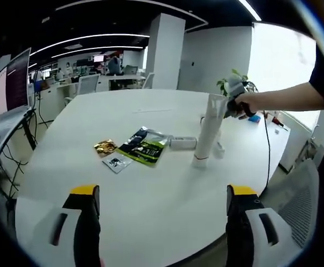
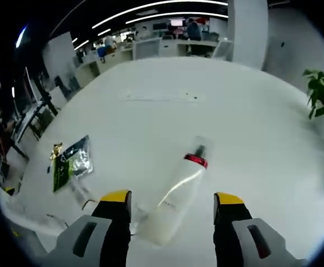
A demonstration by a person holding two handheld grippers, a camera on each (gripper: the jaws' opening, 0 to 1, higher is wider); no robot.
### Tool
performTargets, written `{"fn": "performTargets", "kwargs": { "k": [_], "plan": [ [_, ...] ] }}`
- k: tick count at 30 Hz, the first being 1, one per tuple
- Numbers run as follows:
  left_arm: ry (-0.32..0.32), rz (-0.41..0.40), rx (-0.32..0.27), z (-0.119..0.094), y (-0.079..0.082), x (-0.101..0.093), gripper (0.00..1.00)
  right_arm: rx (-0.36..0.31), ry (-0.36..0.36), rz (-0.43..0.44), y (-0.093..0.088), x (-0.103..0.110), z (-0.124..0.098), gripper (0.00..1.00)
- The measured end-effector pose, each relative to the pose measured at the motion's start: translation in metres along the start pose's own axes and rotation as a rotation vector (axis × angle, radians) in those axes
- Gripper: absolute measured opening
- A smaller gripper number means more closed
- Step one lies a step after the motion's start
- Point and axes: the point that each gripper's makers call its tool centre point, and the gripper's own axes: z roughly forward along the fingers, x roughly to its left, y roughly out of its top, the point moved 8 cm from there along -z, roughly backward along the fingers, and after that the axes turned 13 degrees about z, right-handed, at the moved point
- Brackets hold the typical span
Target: Arrange the skincare products in the storage area until every visible bottle or jar stands upright without overlapping.
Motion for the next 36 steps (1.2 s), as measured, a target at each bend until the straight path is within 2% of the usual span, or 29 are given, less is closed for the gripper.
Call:
{"fn": "performTargets", "kwargs": {
  "k": [11, 14, 18, 21, 27, 30, 34, 36],
  "plan": [
    [0.003, 0.022, 0.027, 0.002, -0.002, -0.001, 0.87, 0.052, -0.033, 0.009, 0.016, -0.007, 0.018, 0.56],
    [0.003, 0.016, 0.030, 0.002, -0.003, 0.000, 0.87, 0.080, -0.042, 0.017, 0.018, -0.005, 0.020, 0.54],
    [0.002, 0.013, 0.033, 0.002, -0.003, 0.000, 0.87, 0.120, -0.049, 0.023, 0.015, 0.000, 0.018, 0.45],
    [0.003, 0.012, 0.032, 0.002, -0.003, -0.001, 0.87, 0.151, -0.060, 0.012, 0.016, 0.002, 0.020, 0.47],
    [0.002, 0.013, 0.037, 0.002, -0.004, -0.001, 0.87, 0.197, -0.097, -0.003, 0.022, -0.002, 0.027, 0.42],
    [-0.001, 0.018, 0.041, 0.002, -0.004, -0.003, 0.87, 0.215, -0.101, 0.016, 0.021, -0.003, 0.030, 0.41],
    [-0.007, 0.016, 0.047, 0.003, -0.005, -0.003, 0.86, 0.255, -0.110, 0.090, 0.021, -0.006, 0.036, 0.35],
    [-0.007, 0.010, 0.048, 0.003, -0.005, -0.003, 0.86, 0.266, -0.124, 0.083, 0.023, -0.007, 0.040, 0.34]
  ]
}}
